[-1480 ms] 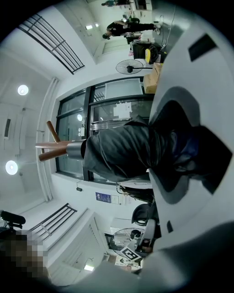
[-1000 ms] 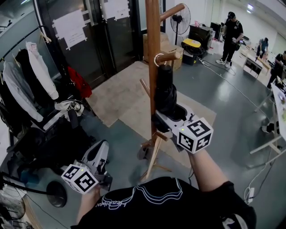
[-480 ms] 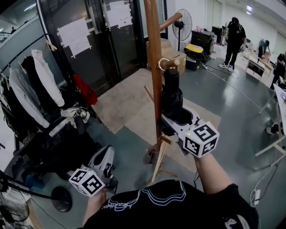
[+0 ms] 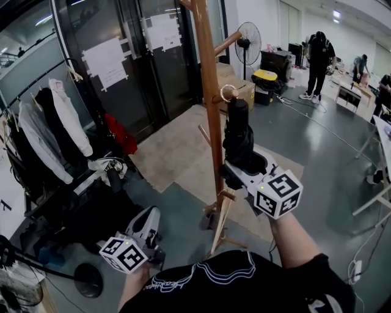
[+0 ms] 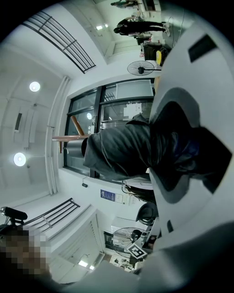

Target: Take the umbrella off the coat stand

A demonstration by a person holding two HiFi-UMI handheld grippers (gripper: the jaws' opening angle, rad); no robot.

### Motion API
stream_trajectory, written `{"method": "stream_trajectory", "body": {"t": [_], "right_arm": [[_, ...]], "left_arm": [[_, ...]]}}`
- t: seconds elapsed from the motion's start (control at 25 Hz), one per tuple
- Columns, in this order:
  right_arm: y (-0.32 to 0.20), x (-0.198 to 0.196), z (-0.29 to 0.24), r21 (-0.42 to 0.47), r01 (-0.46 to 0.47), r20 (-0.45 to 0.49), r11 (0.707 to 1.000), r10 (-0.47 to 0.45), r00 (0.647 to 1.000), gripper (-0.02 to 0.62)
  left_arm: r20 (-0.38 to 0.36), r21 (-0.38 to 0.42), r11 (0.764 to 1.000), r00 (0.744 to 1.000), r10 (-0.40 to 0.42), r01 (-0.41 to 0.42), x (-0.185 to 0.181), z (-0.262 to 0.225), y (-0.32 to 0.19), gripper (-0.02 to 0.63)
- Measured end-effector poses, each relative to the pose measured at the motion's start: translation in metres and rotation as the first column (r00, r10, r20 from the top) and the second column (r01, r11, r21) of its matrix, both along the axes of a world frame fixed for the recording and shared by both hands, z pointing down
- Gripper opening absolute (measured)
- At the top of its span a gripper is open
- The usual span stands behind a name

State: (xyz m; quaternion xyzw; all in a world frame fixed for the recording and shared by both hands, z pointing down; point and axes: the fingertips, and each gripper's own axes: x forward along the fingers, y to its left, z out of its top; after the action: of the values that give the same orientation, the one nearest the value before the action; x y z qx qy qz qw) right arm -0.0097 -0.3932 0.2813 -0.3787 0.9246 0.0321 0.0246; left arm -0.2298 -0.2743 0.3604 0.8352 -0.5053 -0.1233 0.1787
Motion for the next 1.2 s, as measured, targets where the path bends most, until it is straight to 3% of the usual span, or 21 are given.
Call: {"method": "stream_trajectory", "body": {"t": [0.56,1.2], "right_arm": [[0.05,0.013,0.001,-0.016,-0.004,0.019,1.0,0.005,1.0,0.253],[0.13,0.041,0.087,-0.183,0.018,0.051,0.983,-0.009,0.999,0.253]], "left_arm": [[0.022,0.018,0.999,0.999,0.041,-0.042,0.019,-0.006,0.03,0.005],[0.01,-0.039,0.993,0.994,0.108,-0.108,0.065,0.023,0.062,0.005]]}}
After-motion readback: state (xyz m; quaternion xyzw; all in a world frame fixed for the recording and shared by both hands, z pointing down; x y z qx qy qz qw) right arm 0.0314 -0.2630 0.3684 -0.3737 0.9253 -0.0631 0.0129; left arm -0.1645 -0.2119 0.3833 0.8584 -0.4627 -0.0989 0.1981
